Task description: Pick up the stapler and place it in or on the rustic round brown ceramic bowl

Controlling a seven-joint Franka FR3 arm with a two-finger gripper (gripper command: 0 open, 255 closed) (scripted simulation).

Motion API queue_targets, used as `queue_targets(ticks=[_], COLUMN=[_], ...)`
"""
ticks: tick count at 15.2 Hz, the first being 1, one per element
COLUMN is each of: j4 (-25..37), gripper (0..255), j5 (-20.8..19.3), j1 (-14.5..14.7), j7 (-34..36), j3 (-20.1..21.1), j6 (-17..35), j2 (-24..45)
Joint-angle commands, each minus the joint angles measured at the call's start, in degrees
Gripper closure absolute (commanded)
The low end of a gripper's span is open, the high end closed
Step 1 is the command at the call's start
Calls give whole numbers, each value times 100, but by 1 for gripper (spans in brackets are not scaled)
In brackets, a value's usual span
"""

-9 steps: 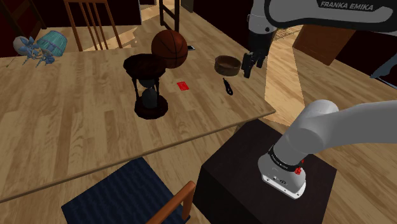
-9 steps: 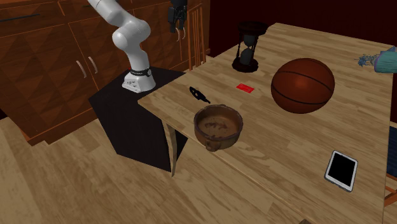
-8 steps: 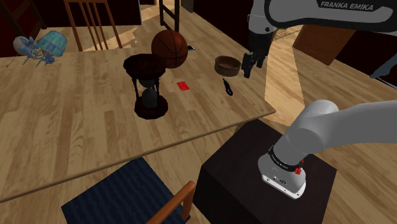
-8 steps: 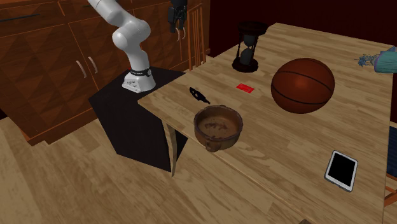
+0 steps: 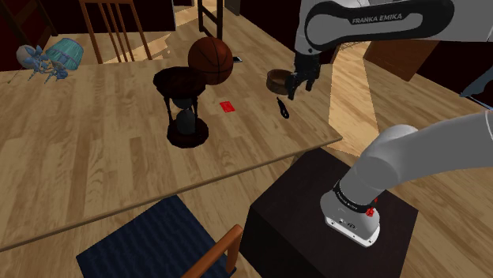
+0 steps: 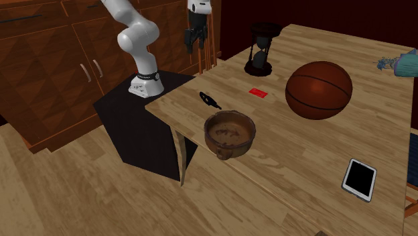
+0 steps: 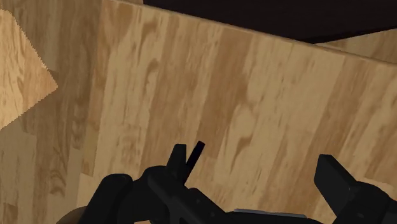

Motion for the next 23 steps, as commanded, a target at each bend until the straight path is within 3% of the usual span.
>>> queue_targets(ticks=[1,9,16,23], j4=[-31,189,688,525], gripper=[0,0,0,0], j5=[4,147,564,644], j1=[-113,-479,-709,-713], j7=[131,541,670,611], j3=[-96,-493,-824,-826], j6=[404,1933,2996,3554], j2=[305,1833,3224,3624])
